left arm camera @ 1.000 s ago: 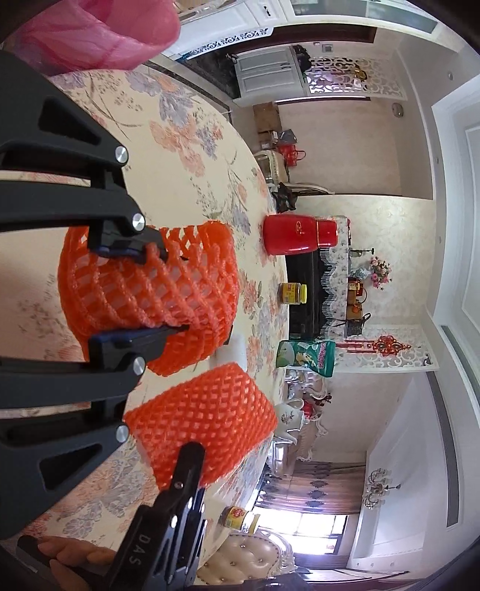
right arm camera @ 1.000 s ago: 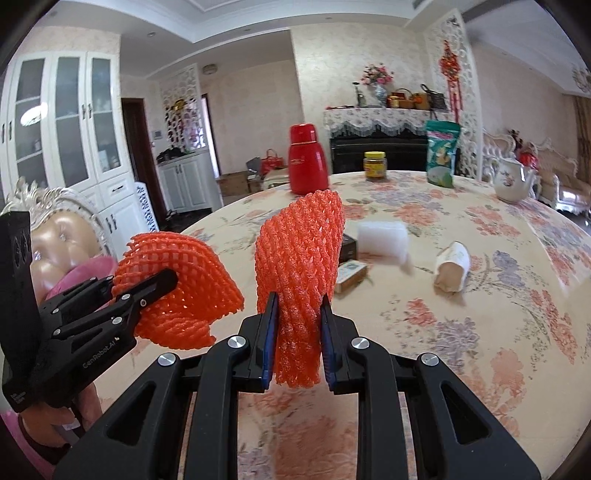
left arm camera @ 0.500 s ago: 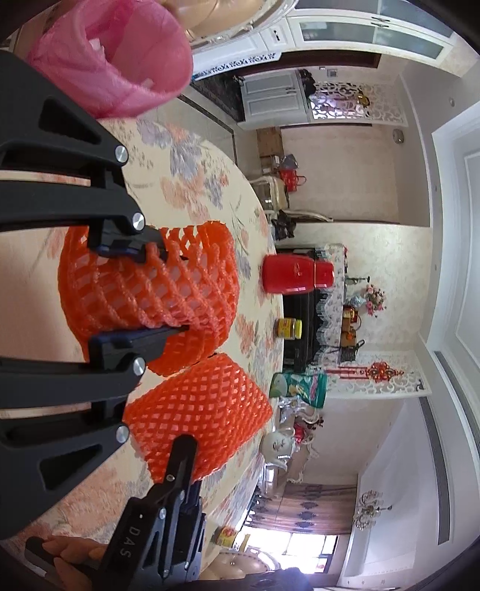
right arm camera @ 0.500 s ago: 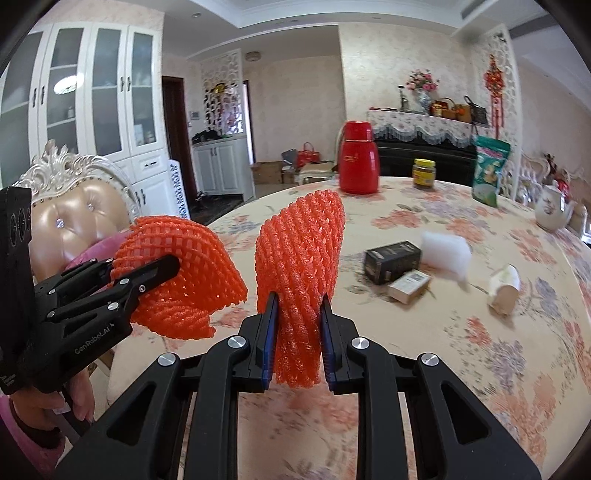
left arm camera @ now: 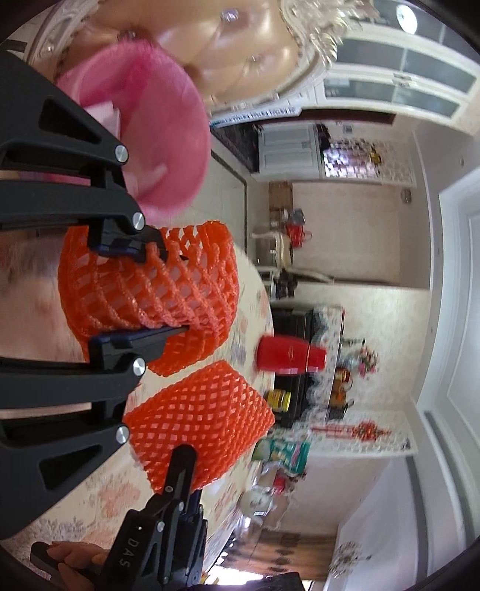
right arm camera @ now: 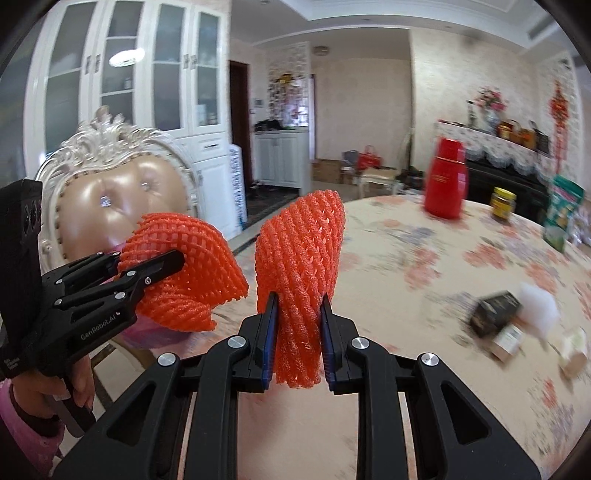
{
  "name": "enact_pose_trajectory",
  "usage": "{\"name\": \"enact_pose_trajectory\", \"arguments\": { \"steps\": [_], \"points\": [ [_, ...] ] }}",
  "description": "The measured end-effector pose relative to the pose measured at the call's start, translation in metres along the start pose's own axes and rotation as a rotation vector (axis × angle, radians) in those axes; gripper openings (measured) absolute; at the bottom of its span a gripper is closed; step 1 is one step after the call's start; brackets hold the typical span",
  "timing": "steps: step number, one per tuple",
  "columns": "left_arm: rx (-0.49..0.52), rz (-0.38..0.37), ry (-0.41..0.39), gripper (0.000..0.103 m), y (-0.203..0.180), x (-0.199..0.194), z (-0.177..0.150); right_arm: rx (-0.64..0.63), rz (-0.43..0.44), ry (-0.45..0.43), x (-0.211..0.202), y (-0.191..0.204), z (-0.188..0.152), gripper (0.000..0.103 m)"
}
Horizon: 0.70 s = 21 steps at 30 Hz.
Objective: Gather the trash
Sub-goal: 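Carry both orange nets to the pink bin and open both tools to drop them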
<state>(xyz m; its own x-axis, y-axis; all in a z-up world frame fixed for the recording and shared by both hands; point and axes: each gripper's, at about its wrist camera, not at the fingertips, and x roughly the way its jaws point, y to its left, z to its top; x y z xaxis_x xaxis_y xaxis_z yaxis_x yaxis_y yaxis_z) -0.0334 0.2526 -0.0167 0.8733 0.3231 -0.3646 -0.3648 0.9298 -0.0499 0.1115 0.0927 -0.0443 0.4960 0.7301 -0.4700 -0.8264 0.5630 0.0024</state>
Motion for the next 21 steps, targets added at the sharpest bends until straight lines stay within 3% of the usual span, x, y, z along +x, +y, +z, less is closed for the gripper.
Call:
{"name": "enact_pose_trajectory", "arguments": {
  "steps": [10, 17, 20, 21],
  "points": [
    [-0.08, 0.18, 0.011, 0.029, 0.104, -0.014, 0.003, -0.125, 0.185, -0.007, 0.067, 0.084, 0.047, 0.022],
    [-0.132, 0.247, 0.024, 0.032, 0.162, 0.001, 0.011, -0.106, 0.278, 0.034, 0.12, 0.115, 0.068, 0.022],
    [-0.165, 0.257, 0.05, 0.037, 0.183, 0.013, 0.01, -0.118, 0.302, 0.063, 0.144, 0.128, 0.069, 0.025],
    [-0.172, 0.268, 0.064, 0.05, 0.19, 0.018, 0.009, -0.127, 0.308, 0.074, 0.152, 0.132, 0.069, 0.027]
  ]
}}
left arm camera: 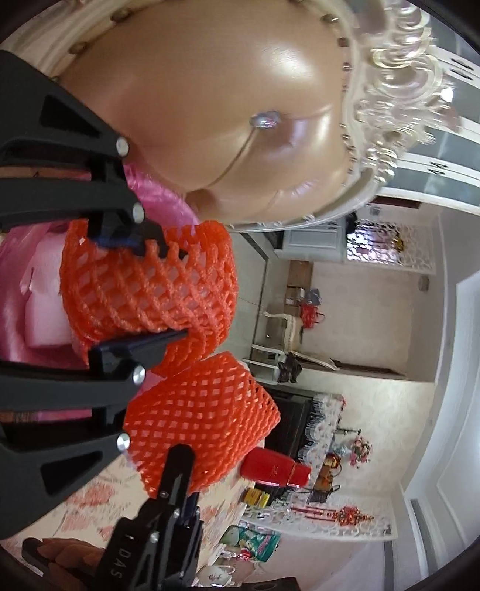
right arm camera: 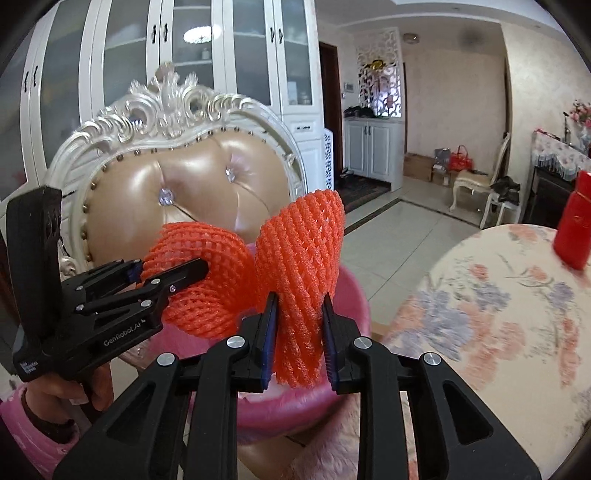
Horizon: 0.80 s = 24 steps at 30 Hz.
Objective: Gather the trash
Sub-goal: 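Carry both orange nets to the pink bin and open both tools to drop them, then move both open tools away from the bin toward the table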
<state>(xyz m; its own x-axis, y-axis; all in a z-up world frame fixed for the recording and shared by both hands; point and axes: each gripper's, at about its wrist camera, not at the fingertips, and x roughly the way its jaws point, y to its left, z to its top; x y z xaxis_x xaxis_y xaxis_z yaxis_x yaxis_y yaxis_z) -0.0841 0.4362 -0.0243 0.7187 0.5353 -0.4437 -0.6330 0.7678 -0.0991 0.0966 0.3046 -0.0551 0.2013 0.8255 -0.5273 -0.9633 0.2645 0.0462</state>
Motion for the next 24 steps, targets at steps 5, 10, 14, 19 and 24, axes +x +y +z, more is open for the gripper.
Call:
{"name": "enact_pose_trajectory", "arguments": {
  "steps": [5, 10, 14, 19, 24],
  "points": [
    [-0.069, 0.078, 0.0, 0.08, 0.025, 0.001, -0.004, -0.007, -0.008, 0.033, 0.018, -0.001, -0.009, 0.066],
    [-0.072, 0.115, -0.003, 0.09, 0.032, -0.01, -0.012, 0.038, -0.02, 0.039, -0.001, -0.017, -0.024, 0.066],
    [-0.085, 0.111, -0.024, 0.097, 0.02, -0.027, -0.019, 0.049, -0.048, 0.027, -0.028, -0.029, -0.035, 0.066],
    [-0.039, 0.036, -0.043, 0.098, -0.019, -0.041, -0.016, 0.067, -0.108, -0.001, -0.07, -0.045, -0.051, 0.066],
    [0.032, -0.04, -0.04, 0.098, -0.069, -0.041, -0.014, 0.118, -0.184, -0.035, -0.114, -0.069, -0.068, 0.069]
  ]
}}
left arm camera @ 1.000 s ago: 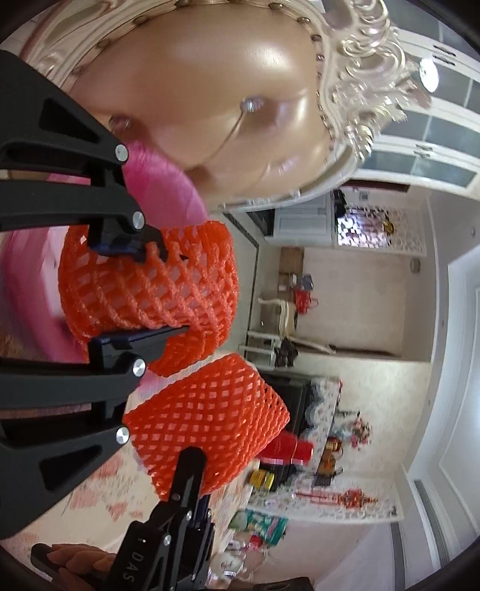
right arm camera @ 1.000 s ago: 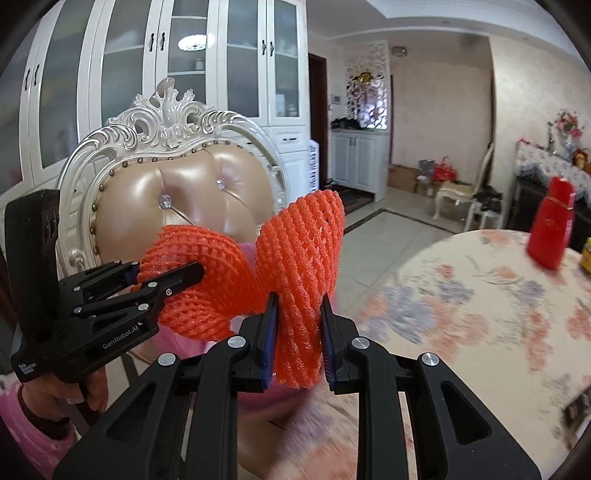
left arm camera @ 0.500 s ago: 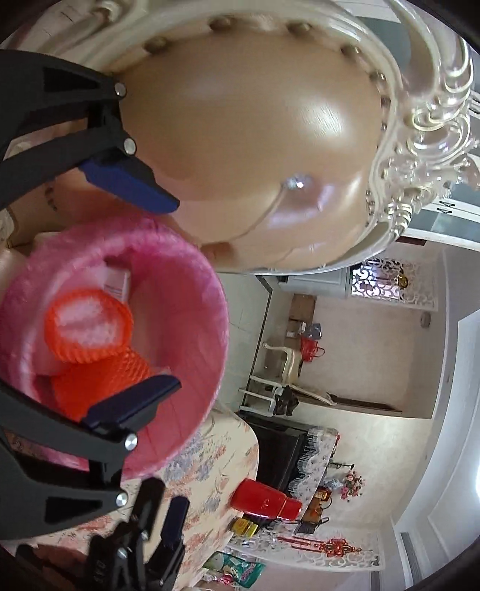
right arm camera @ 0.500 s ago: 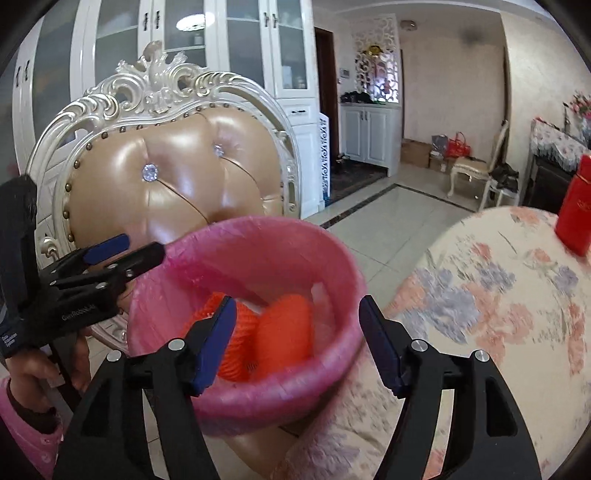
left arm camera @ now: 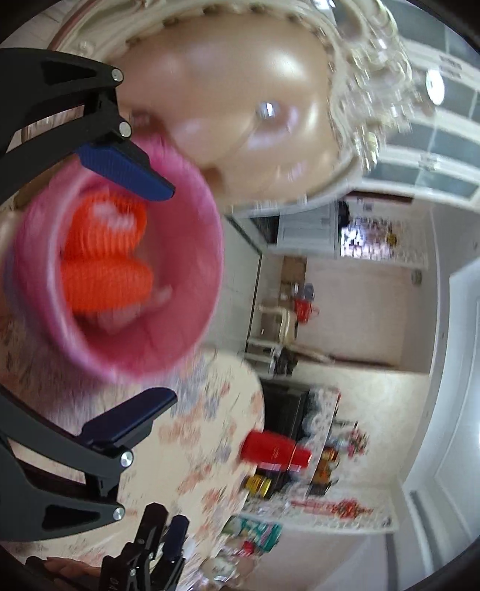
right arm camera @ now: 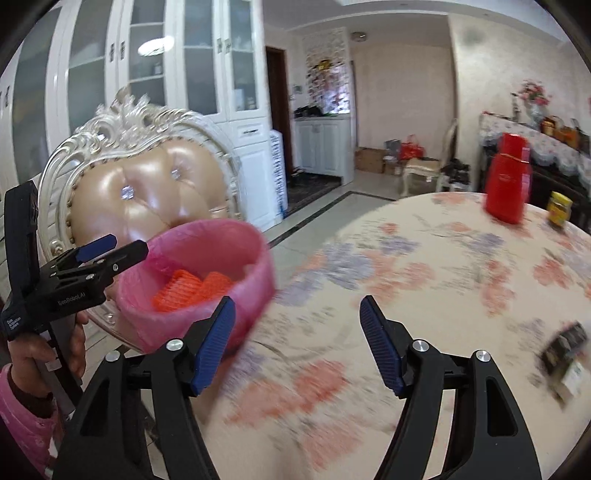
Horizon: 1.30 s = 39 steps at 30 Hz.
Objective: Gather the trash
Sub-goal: 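Move both open tools away from the bin toward the table, then grasp the white paper cup with the right tool while the left tool grasps the white QR-code box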
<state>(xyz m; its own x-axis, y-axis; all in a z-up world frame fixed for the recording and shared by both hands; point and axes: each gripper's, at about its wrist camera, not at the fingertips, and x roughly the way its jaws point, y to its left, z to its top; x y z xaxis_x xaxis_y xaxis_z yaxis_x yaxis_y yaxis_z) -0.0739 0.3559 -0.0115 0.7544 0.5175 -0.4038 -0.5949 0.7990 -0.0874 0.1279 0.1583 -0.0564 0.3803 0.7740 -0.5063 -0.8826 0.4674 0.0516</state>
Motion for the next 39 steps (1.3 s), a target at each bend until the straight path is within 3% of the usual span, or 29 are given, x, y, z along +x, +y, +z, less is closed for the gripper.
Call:
{"name": "enact_pose_trajectory", "arguments": {
  "steps": [13, 20, 24, 29, 33, 39],
  "points": [
    [0.225, -0.372, 0.032, 0.098, -0.209, -0.01, -0.012, 0.177, -0.284, -0.079, -0.119, -0.12, -0.054, 0.078],
    [0.239, -0.509, 0.101, 0.098, -0.313, 0.013, -0.018, 0.317, -0.472, -0.078, -0.183, -0.197, -0.093, 0.078],
    [0.234, -0.544, 0.13, 0.098, -0.358, 0.03, -0.022, 0.39, -0.559, -0.074, -0.206, -0.24, -0.111, 0.078],
    [0.338, -0.529, 0.119, 0.098, -0.411, 0.049, -0.031, 0.46, -0.628, -0.054, -0.216, -0.286, -0.125, 0.078],
    [0.365, -0.54, 0.157, 0.098, -0.44, 0.065, -0.035, 0.526, -0.657, -0.015, -0.205, -0.318, -0.127, 0.078],
    [0.328, -0.532, 0.18, 0.098, -0.461, 0.09, -0.037, 0.596, -0.69, 0.047, -0.171, -0.349, -0.124, 0.078]
  ]
}}
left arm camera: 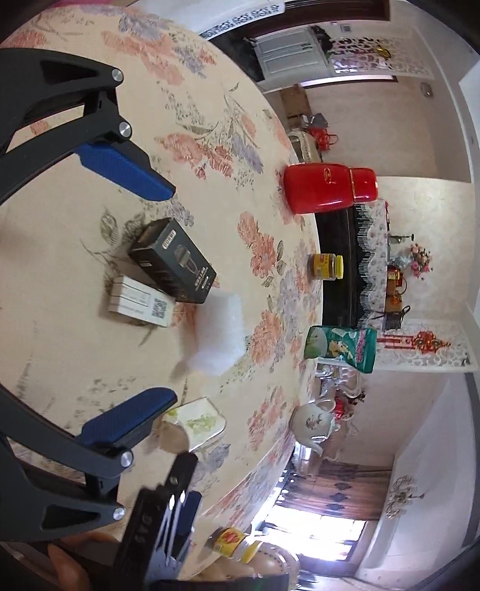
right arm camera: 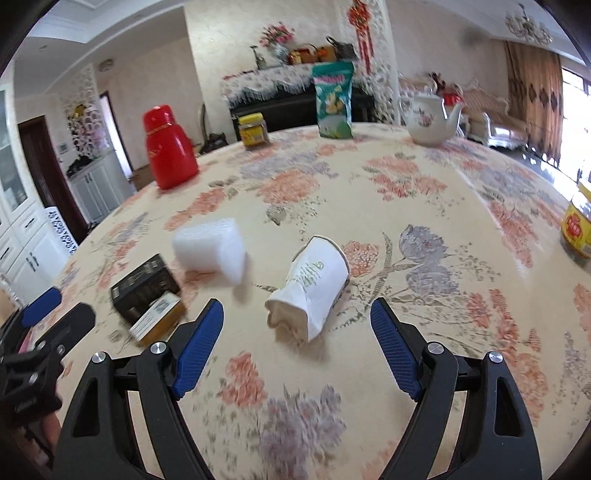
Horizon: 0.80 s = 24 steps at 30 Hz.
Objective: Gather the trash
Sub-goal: 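Grasp the white paper cup with the right tool while the left tool grasps the white QR-code box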
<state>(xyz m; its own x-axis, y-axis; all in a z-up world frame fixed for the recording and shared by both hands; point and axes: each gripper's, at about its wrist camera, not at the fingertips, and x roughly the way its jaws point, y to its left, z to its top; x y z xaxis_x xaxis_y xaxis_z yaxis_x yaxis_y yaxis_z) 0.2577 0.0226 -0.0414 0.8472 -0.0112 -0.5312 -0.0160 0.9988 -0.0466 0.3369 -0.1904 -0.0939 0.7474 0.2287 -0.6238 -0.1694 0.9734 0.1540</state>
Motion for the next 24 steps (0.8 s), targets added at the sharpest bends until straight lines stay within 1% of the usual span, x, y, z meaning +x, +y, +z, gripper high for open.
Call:
{"name": "enact_pose_trajectory", "arguments": {
  "steps": [3, 5, 7, 9, 10, 11, 12, 13, 15, 16, 17, 18, 20, 24],
  "points": [
    [0.003, -0.007, 0.012, 0.098, 0.004, 0.004, -0.006, 0.014, -0.023, 0.017, 0.015, 0.004, 0.004, 0.078],
    [0.025, -0.021, 0.023, 0.098, 0.009, 0.005, -0.008, 0.002, -0.047, 0.03, 0.025, 0.008, 0.004, 0.078],
    [0.045, -0.027, 0.012, 0.098, 0.014, 0.003, -0.011, -0.025, -0.074, 0.072, 0.037, 0.013, 0.003, 0.077],
    [0.031, -0.046, 0.041, 0.098, 0.02, 0.006, -0.011, -0.048, -0.092, 0.065, 0.042, 0.015, 0.002, 0.076],
    [0.008, -0.064, 0.059, 0.097, 0.023, 0.009, -0.011, -0.052, -0.1, 0.073, 0.044, 0.015, 0.002, 0.075],
    [-0.024, -0.083, 0.075, 0.097, 0.027, 0.011, -0.011, -0.055, -0.096, 0.082, 0.047, 0.016, 0.003, 0.072],
    [-0.036, -0.089, 0.083, 0.097, 0.029, 0.013, -0.011, -0.062, -0.088, 0.089, 0.049, 0.016, 0.003, 0.071],
    [-0.036, -0.089, 0.087, 0.097, 0.029, 0.013, -0.01, -0.064, -0.084, 0.098, 0.05, 0.017, 0.003, 0.069],
    [-0.003, -0.068, 0.081, 0.096, 0.024, 0.013, -0.011, -0.06, -0.08, 0.107, 0.053, 0.016, 0.003, 0.063],
    [0.014, -0.061, 0.078, 0.092, 0.022, 0.012, -0.012, -0.056, -0.078, 0.111, 0.053, 0.015, 0.003, 0.055],
    [0.034, -0.058, 0.078, 0.091, 0.018, 0.012, -0.012, -0.051, -0.075, 0.116, 0.054, 0.013, 0.003, 0.048],
    [0.046, -0.058, 0.079, 0.09, 0.016, 0.012, -0.013, -0.045, -0.074, 0.12, 0.055, 0.012, 0.003, 0.044],
    [0.066, -0.057, 0.087, 0.09, 0.011, 0.014, -0.016, -0.034, -0.078, 0.108, 0.052, 0.01, 0.003, 0.039],
    [0.054, -0.098, 0.118, 0.08, 0.011, 0.018, -0.018, -0.024, -0.083, 0.078, 0.046, 0.009, 0.003, 0.036]
  ]
}}
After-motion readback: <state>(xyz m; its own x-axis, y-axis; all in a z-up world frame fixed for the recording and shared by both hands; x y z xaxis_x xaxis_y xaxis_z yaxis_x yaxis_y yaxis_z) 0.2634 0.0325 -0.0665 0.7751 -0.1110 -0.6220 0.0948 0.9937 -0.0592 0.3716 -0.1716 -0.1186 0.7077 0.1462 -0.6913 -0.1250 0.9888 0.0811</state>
